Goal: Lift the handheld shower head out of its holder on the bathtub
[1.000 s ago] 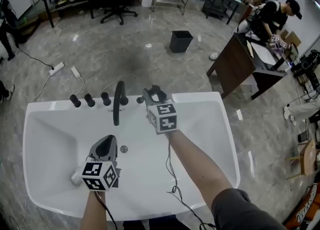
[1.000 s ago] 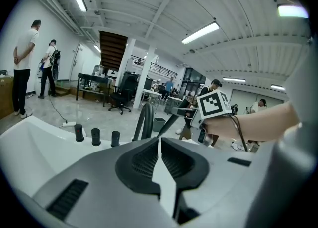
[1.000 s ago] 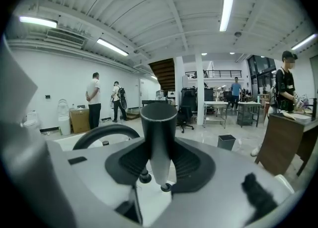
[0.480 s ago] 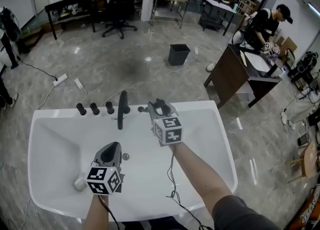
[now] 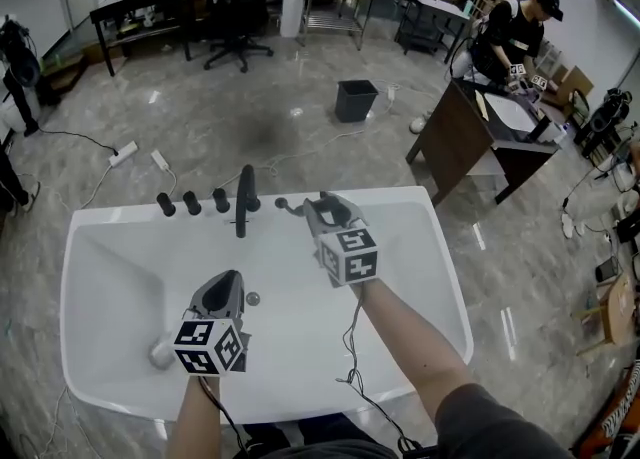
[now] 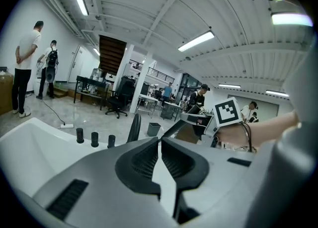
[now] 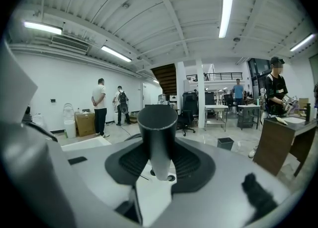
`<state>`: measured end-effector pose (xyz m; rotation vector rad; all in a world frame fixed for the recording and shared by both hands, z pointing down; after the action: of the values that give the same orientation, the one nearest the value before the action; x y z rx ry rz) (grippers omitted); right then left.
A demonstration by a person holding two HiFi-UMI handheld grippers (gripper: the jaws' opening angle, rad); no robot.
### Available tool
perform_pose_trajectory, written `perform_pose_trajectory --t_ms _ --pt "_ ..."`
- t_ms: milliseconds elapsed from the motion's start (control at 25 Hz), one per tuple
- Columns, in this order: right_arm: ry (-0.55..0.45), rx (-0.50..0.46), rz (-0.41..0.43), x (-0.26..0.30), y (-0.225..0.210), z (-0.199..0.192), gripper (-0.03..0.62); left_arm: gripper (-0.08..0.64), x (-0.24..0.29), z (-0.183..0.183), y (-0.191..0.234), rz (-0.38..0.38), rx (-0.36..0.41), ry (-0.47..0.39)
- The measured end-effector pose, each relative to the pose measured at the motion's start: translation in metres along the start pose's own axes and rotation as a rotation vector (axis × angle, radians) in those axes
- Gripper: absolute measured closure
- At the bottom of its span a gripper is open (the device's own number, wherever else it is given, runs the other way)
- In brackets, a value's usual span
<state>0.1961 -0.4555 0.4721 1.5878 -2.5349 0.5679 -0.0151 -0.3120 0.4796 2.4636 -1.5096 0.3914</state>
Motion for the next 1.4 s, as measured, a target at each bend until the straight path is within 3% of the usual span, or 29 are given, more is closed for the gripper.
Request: perform_pose_trajectory --t_ms 160,1120,1400 --pt "-0.005 0.000 0.003 -0.025 0.003 0.001 0.451 0.534 -0.012 0.003 -0.015 0.012 0.060 0.002" --pt "-0.079 -0.044 0.038 -0.140 0.038 0.006 0.451 0.534 -0.068 0.010 -0.071 0.002 0.049 -0.061" --pt "-0.118 0.015 0.053 -0.171 0.033 0.002 0.451 0.534 -0.077 0.010 -0.084 0.005 0.038 -0.076"
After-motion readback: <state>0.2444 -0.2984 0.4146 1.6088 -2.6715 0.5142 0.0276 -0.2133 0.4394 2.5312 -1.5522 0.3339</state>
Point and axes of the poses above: the fingertips, and each gripper's own axes: x forward along the fingers, y to its left, z out of its top, the point moved 6 cm from there along -x, backward along the fingers, and after that the axes turned 15 degrees about x, right-handed, at the moved point
